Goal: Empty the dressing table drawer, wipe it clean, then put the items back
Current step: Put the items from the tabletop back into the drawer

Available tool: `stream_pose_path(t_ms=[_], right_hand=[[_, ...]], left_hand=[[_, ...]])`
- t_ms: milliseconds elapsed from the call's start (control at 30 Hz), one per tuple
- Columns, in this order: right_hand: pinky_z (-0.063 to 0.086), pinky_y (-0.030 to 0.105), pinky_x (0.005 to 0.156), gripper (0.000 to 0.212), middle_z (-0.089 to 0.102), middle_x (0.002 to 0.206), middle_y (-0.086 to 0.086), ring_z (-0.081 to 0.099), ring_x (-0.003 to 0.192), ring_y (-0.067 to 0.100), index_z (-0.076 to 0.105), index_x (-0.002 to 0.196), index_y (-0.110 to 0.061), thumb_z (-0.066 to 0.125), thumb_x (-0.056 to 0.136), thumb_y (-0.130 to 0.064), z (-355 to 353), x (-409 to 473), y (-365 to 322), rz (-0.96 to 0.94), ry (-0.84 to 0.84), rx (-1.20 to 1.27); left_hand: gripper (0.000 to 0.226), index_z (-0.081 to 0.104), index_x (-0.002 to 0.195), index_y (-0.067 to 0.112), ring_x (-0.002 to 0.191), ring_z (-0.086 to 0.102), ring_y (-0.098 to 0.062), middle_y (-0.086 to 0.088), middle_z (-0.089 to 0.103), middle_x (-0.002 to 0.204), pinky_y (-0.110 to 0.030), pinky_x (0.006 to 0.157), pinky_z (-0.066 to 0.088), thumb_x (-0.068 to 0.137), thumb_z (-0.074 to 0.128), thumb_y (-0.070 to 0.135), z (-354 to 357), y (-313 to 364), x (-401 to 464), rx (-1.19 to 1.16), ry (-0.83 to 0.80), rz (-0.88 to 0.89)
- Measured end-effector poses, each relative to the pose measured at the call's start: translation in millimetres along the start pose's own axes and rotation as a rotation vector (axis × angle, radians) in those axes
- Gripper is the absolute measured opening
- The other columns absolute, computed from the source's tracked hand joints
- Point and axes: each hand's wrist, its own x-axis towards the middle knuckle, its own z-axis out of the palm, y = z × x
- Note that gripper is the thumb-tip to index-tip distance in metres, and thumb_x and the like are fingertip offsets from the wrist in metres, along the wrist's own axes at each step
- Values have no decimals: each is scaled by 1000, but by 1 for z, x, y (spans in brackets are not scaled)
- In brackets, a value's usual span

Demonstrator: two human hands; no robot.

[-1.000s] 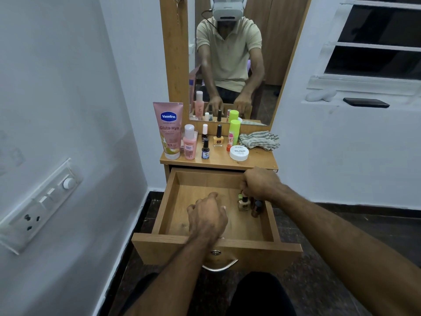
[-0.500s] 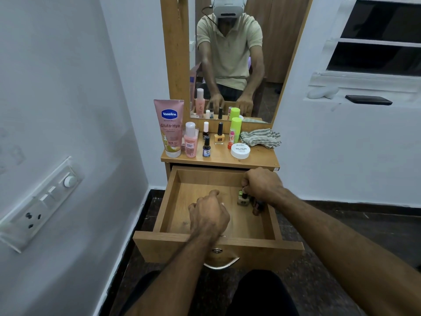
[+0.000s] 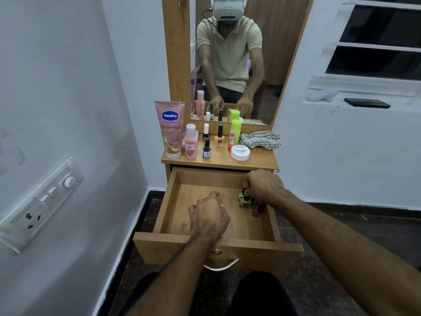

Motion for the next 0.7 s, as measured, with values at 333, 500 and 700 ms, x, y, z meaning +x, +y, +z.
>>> stream_pose_path(t_ms=[333,500,700], right_hand=[[50,31,64,16,72,103,-6,61,88,16,72,105,-28,59,97,-33,-40,21,-14,-72,274,115],[55,44,87,28,67,120,-1,57,109,20,67,125,-25,63,97,-30,-74,61,-30,-140,442,159],[37,49,104,49,57,143,1,43,131,29,56,141,-25,64,93,-20,-90,100,-47,-115,356,-77]], left_hand=[[46,49,142,28,113,58,-17,6,70,117,-43,107,34,96,55,30,2,-2,3,-24,-28,-18],[41,52,136,29,106,54,-13,8,70,111,-41,103,35,96,56,31,2,-4,4,-43,-10,-12],[41,50,138,32,109,57,-16,5,68,108,-38,102,35,97,55,32,4,-4,6,-64,-10,-25]])
